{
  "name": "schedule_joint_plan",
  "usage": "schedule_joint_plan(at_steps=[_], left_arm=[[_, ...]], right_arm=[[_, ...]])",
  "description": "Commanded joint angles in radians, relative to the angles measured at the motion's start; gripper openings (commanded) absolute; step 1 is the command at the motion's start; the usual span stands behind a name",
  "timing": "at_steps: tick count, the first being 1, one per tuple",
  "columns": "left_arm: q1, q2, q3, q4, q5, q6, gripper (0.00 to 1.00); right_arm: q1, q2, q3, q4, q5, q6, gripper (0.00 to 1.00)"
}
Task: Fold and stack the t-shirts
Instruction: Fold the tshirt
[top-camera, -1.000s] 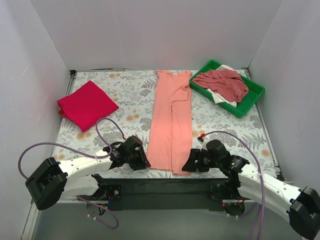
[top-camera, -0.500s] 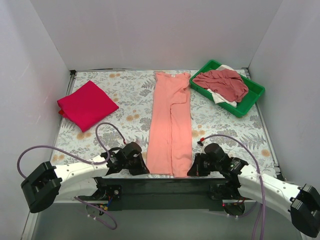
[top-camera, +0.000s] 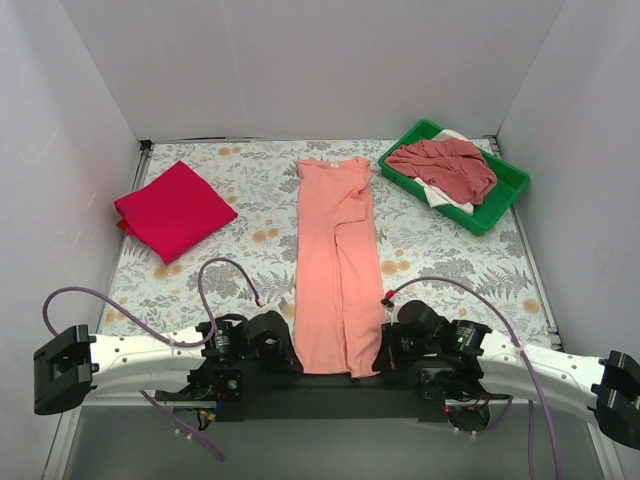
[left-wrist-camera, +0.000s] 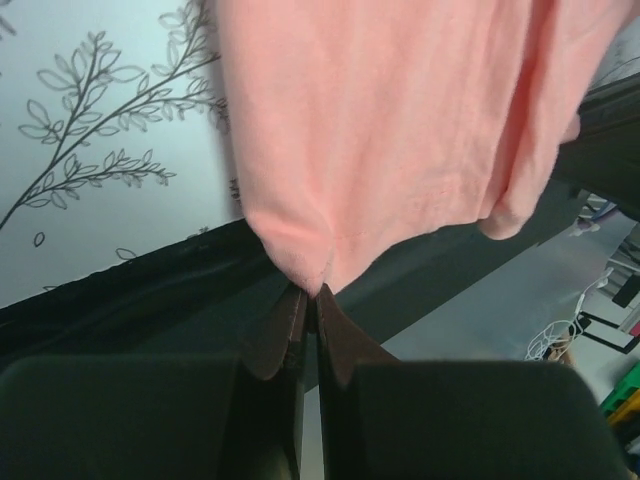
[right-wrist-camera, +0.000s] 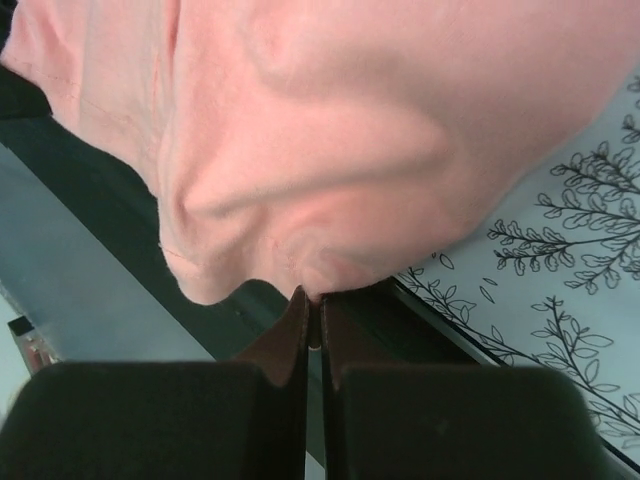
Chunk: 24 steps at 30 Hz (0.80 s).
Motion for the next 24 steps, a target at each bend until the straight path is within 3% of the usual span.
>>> schedule_joint_plan(at_steps=[1,11,18,24], left_arm=[[-0.006,-0.031,0.073,-0.025,-0.085,0.010,0.00],[-0.004,-0.049,0.236,-0.101,-0.373,0.053,0.00],[0.006,0.049,0.365,-0.059,-0.611,0.153,0.00],[0.135,0.180,0.461,0.016,-0.575,0.283,0.00]], right_arm=[[0.020,0.015,0.095,-0.024,0.092,-0.024,0.01],[0.019,0.037,0.279,-0.090,0.319,-0.102,0.01],[-0.033,0.164,0.439,-0.091,0.467,-0.183,0.01],[-0.154,0.297,0.548,-0.048,0.395,-0.288,0.01]])
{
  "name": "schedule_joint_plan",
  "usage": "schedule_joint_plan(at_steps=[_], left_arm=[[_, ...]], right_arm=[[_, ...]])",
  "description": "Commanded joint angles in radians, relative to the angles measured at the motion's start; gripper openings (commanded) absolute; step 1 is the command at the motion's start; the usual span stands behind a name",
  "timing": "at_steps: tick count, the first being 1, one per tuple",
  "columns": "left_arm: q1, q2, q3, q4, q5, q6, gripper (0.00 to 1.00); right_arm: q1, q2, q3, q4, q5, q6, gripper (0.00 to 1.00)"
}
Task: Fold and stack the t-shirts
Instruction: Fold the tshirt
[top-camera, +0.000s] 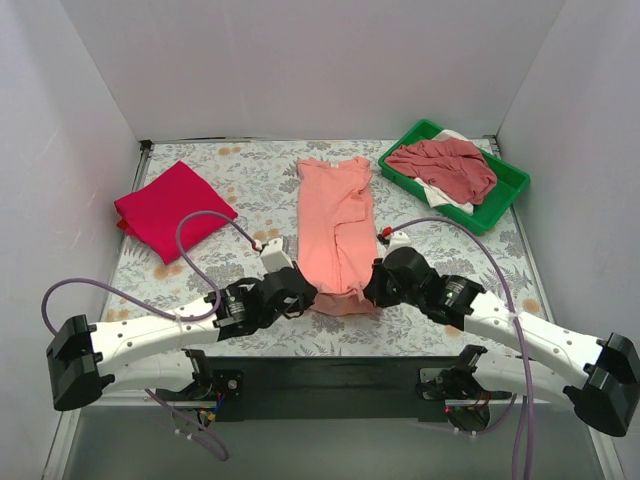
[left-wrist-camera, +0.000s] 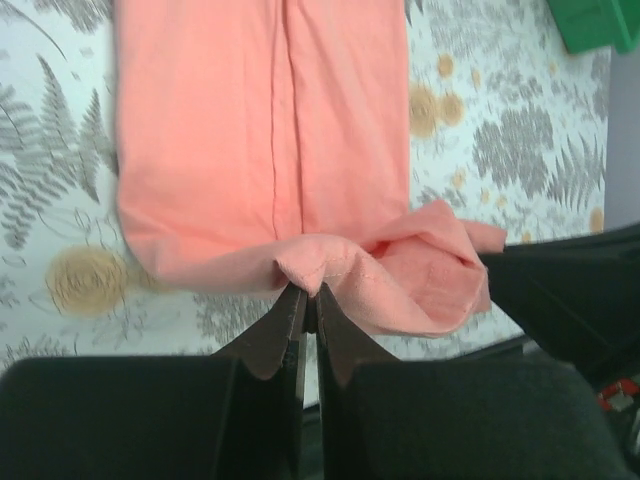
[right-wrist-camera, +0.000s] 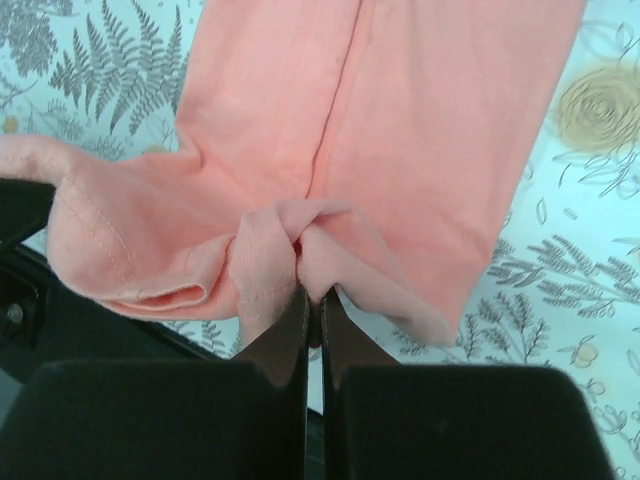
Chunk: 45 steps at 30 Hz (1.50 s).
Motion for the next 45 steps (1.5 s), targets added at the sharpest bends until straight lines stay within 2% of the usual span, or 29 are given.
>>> schedule_joint_plan(at_steps=[1,3,9,20,31,45], left_arm=[[0.107,0.055,0.075,0.052,-0.026,0.113,0.00],[0.149,0.109,0.101,0.071,0.025,0.146,0.00],[0.232,0.209,0.164,0.170,0.037,0.238,0.00],[0.378,0.373,0.308,0.193,0.115,0.320,0.00],[0.474,0.525,0.408,0.181,0.187,0.325,0.00],[0.560,0.735,0.514,0.163,0.281,0.338,0.00]], right_arm=[[-0.063,0.060,0.077,0.050,-0.024,-0.098,0.01],[-0.113,0.104,0.103,0.071,-0.052,-0.117,0.01],[-0.199,0.216,0.183,0.107,-0.095,-0.177,0.01],[-0.333,0.371,0.324,0.130,-0.221,-0.236,0.01],[-0.419,0.532,0.414,0.153,-0.346,-0.252,0.01],[-0.494,0.747,0.508,0.167,-0.414,-0.249,0.01]])
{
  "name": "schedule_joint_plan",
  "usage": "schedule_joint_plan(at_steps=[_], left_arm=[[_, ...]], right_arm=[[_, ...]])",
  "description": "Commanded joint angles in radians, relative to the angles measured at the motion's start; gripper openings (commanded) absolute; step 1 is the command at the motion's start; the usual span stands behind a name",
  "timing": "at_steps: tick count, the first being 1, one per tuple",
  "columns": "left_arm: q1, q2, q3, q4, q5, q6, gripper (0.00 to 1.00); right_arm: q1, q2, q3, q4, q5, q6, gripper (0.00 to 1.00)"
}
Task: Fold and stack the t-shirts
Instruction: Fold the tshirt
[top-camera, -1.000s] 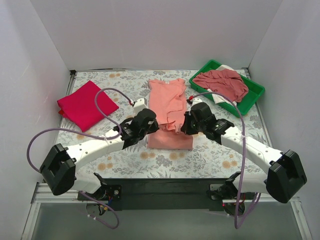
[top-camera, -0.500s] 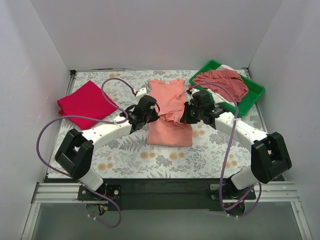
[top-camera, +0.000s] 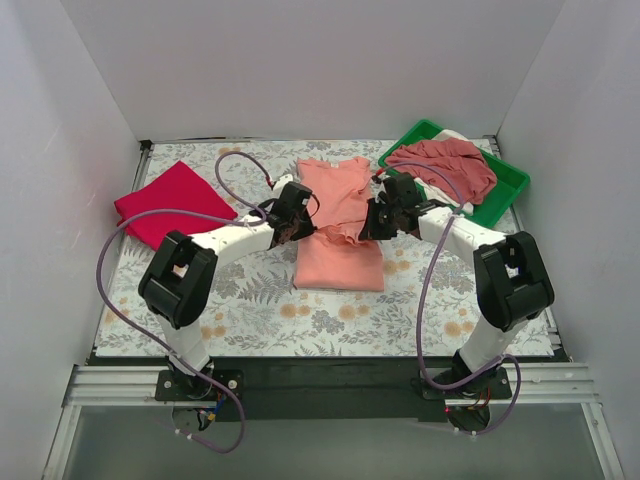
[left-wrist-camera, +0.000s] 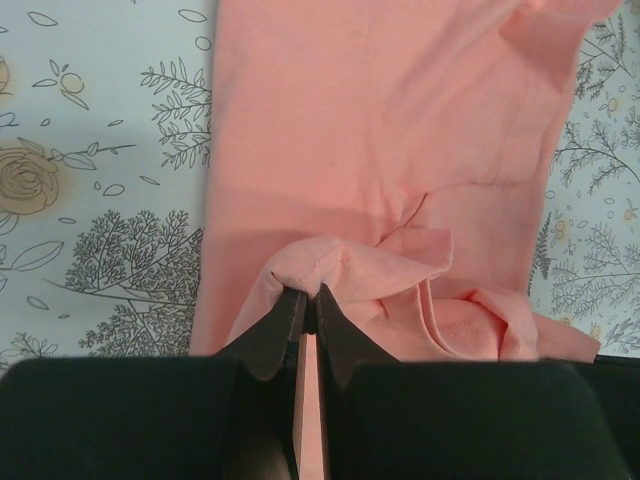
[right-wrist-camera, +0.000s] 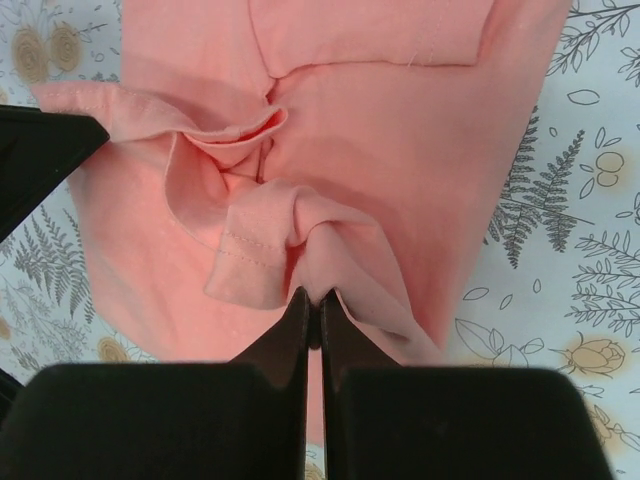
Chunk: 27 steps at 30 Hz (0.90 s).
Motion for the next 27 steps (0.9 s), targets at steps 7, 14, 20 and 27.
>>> schedule_joint_plan(at_steps=[7,14,20,27], left_arm=[[0.047,0.077,0.090,-0.006,0.080,0.034,0.00],[0.055,0.022,0.089,-0.006,0.121,0.034,0.62],[0.055,-0.150,-0.017,0.022,0.207,0.010,0.88],[0.044,-0.368,-0.231,0.033,0.284,-0.064,0.90]], right_arm=[[-0.036,0.050,0.058,0.032,0.001,0.006,0.14],[-0.040,0.047,0.118,-0.014,0.008,-0.051,0.98],[-0.040,-0.157,-0.006,-0.021,0.039,-0.029,0.98],[-0.032,-0.413,-0.284,-0.003,0.039,0.034,0.98]])
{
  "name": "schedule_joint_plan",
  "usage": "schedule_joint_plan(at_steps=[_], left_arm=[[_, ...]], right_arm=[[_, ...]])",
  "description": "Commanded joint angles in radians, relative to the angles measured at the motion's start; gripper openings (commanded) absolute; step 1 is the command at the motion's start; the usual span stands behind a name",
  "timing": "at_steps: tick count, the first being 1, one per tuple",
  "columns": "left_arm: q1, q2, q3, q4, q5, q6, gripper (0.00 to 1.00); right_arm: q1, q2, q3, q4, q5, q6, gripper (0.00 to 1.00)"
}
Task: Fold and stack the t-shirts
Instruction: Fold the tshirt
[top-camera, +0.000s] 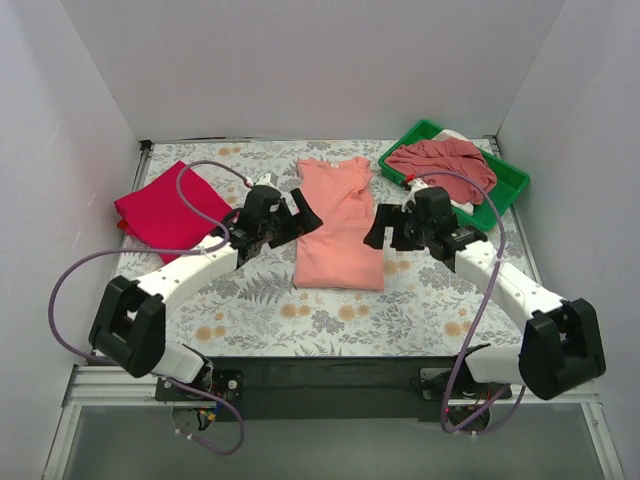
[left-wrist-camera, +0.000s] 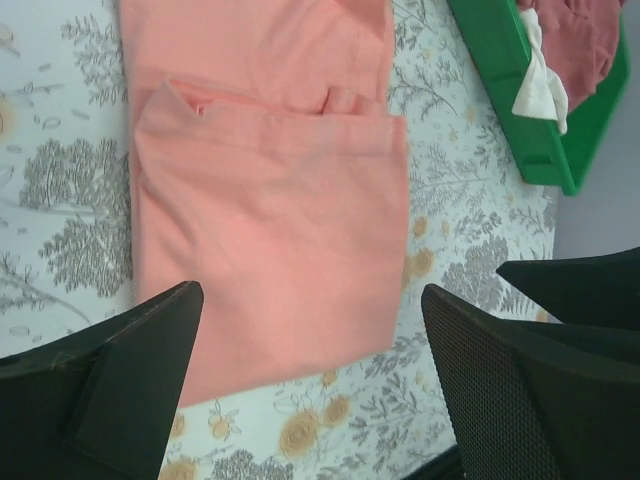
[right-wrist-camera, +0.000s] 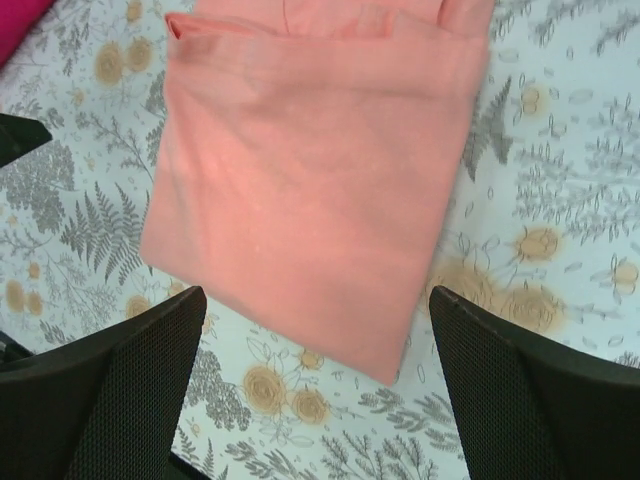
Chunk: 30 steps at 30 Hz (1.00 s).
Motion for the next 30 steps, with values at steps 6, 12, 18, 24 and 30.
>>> schedule_joint_plan(at_steps=[6,12,18,24,30], left_arm=[[-0.012,-0.225,-0.266,-0.004,0.098,-0.091,0.92],[-0.021,-0.253,-0.392,0.026,0.160,-0.112,0.88],[-0.020,-0.201,-0.420,0.062,0.147,-0.108,0.72],[-0.020,-0.117,-0.418,0.085,0.139,-0.108,0.46],[-0.021,-0.069,-0.424,0.108,0.144,-0.112,0.37]], right_arm=[[0.006,-0.214,-0.300,0.038,-0.022,0.099,0.98],[0.005,-0.257,-0.394,0.093,-0.077,0.129,0.98],[0.006,-0.202,-0.394,0.125,-0.083,0.122,0.87],[0.005,-0.120,-0.381,0.150,-0.063,0.126,0.74],[0.005,-0.038,-0.365,0.176,-0.068,0.126,0.52]])
